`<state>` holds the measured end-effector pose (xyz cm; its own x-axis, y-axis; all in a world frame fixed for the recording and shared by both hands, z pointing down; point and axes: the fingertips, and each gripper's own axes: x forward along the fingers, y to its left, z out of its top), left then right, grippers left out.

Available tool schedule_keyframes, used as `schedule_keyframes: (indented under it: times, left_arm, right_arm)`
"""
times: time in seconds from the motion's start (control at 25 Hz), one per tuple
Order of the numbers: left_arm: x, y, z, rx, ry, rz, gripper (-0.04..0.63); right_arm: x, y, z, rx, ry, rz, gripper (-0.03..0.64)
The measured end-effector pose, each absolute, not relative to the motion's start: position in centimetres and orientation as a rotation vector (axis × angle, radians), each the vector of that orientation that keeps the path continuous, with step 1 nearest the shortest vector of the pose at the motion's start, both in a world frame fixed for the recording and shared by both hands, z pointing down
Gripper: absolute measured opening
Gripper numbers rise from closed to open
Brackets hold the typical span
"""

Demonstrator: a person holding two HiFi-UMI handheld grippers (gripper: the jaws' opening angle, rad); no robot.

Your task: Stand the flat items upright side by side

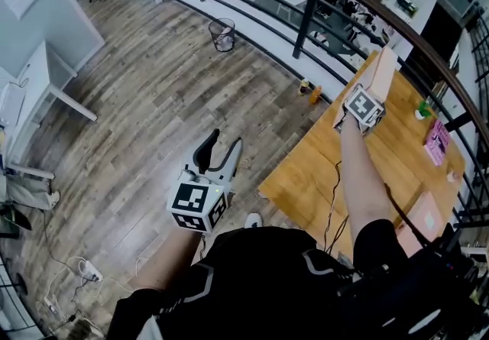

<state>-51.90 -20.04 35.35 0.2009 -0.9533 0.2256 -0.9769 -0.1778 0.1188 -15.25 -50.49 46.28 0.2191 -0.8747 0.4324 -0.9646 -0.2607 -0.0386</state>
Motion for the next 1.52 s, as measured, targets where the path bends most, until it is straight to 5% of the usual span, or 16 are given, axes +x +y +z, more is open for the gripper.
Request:
schedule_keyframes:
  times: [0.32, 0.84, 1.52]
  left_arm:
    - [-51.4, -20.8, 35.7, 2.217, -1.877, 0.117, 0.224]
    - [-43.6, -23.9, 34.8, 2.366, -1.735, 0.081, 0.224]
    - [-21.4, -23.1, 36.2, 2.651, -1.171, 0.128, 0.224]
  right_arm:
    - [-16.5, -47.5, 44.6, 2.168, -1.943, 0.513, 0.434]
    - [-18.9, -37.1, 41.6, 1.979, -2.195, 0.477, 0.437]
    - [-1.6, -24.2, 38.8, 2.141, -2.075, 0.461, 0.399]
